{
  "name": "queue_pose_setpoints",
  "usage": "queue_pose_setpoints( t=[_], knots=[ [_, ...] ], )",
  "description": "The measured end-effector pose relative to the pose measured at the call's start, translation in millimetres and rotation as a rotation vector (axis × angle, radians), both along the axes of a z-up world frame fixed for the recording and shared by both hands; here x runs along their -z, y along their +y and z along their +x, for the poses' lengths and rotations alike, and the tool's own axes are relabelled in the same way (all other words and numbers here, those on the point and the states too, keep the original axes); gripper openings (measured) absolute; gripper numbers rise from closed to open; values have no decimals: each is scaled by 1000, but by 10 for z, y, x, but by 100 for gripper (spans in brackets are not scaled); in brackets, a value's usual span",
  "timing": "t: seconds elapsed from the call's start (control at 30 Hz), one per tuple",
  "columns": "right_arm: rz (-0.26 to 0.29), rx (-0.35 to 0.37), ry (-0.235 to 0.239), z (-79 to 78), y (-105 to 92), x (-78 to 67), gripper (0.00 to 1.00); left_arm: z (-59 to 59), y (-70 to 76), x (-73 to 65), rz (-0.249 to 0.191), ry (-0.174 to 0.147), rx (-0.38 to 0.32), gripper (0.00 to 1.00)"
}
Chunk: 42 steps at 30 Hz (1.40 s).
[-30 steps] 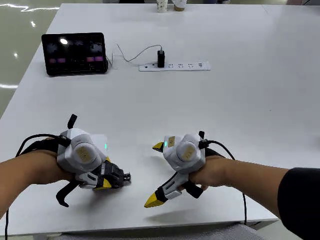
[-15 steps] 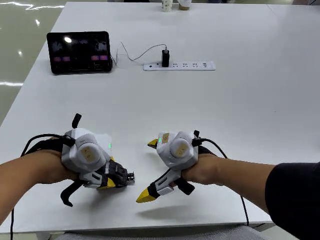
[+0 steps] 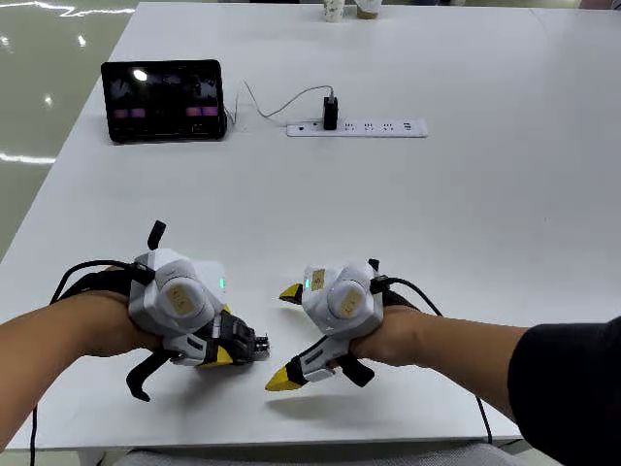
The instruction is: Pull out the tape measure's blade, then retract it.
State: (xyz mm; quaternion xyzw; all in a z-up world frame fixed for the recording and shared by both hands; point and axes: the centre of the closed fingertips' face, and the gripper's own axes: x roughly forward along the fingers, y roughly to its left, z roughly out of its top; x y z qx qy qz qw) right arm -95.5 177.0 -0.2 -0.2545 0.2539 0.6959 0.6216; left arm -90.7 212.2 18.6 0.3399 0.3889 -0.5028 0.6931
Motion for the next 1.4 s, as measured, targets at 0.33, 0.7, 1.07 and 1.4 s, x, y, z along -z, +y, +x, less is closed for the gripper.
queue_pose_setpoints(
  t=[0.33, 0.7, 1.07, 1.4],
  knots=[
    [-35, -41, -16, -33, 60, 107, 36, -3, -3, 1, -3, -1, -1, 30],
    [-49, -10, -6, 51, 149, 146, 20, -3, -1, 10, -4, 5, 2, 31],
    [-67, -84, -44, -25, 154, 162, 11, -8, -6, 8, -2, 4, 11, 31],
    [-75, -64, -19, -16, 137, 165, 11, -7, 2, 10, -2, 10, 16, 31]
  ],
)
